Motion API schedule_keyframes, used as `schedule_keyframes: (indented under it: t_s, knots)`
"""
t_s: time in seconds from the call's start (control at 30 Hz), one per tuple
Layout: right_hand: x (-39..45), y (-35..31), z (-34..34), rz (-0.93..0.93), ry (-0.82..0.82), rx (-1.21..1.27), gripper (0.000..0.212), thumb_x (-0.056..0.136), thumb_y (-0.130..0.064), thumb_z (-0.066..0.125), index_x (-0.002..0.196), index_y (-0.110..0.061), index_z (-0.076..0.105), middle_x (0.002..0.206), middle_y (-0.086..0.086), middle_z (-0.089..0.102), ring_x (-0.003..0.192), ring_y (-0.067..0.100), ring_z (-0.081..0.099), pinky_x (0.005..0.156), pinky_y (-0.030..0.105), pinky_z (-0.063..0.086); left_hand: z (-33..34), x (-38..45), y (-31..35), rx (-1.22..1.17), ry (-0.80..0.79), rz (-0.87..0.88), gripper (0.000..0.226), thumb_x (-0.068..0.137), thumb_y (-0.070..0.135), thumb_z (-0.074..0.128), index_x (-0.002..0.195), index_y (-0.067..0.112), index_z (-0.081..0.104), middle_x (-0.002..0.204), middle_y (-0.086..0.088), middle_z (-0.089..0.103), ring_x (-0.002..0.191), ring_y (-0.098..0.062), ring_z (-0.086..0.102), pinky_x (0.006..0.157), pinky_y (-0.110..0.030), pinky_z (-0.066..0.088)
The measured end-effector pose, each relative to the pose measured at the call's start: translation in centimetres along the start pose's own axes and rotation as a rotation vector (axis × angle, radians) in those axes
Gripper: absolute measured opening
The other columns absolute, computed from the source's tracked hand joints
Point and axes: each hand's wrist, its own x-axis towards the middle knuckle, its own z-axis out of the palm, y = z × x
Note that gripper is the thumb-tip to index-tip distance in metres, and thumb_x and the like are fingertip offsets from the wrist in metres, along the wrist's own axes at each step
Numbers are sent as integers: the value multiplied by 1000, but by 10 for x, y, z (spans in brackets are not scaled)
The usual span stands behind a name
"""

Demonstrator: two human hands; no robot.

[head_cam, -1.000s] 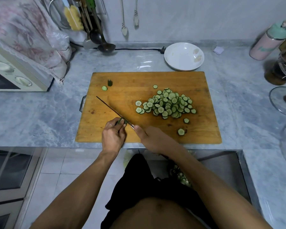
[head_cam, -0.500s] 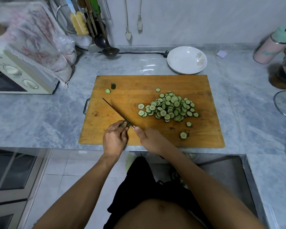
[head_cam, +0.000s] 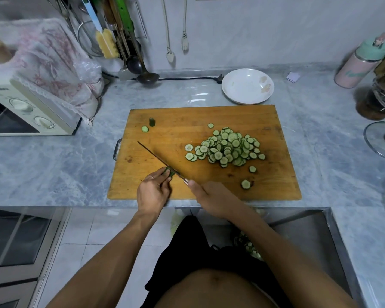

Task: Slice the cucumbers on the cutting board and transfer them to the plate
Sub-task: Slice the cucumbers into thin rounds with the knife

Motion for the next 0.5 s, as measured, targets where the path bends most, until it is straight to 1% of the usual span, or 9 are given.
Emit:
schedule_keyframes:
  t_s: [0.1, 0.2, 0.27, 0.33, 0.5]
  knots:
    - [-4, 0, 2, 28, -10, -9, 64, 105, -51, 24, 57, -13, 42, 61, 6, 51, 63, 20, 51, 62, 31, 32, 1, -1, -1, -4, 10, 12, 27, 81, 2, 69, 104, 13, 76, 116, -5, 70, 103, -21, 66, 88, -27, 51]
    - [-8, -2, 1, 51, -24, 16, 64, 104, -53, 24, 58, -13, 44, 62, 4, 52, 60, 15, 50, 57, 31, 35, 1, 0, -2, -2, 11, 32, 27, 81, 0, 68, 104, 11, 76, 116, -6, 70, 104, -22, 66, 89, -24, 48]
    - [-9, -2, 1, 54, -33, 16, 65, 104, -53, 25, 57, -13, 43, 61, 4, 51, 58, 14, 49, 54, 27, 34, 2, 0, -3, 8, 11, 53, 27, 80, -1, 68, 103, 10, 76, 116, -8, 69, 104, -23, 65, 90, -22, 46]
    - [-8, -2, 1, 56, -42, 25, 64, 105, -52, 24, 57, -14, 43, 60, 3, 50, 57, 13, 49, 53, 26, 33, 2, -1, -3, 3, 6, 58, 28, 80, -2, 67, 104, 9, 76, 116, -9, 69, 104, -24, 65, 91, -20, 44]
    - [-1, -3, -4, 70, -49, 30, 65, 104, -53, 23, 58, -13, 46, 63, 4, 53, 60, 14, 51, 55, 26, 34, 4, 0, -6, 3, 9, 89, 27, 79, -2, 68, 105, 5, 75, 113, -13, 70, 102, -27, 65, 91, -24, 46]
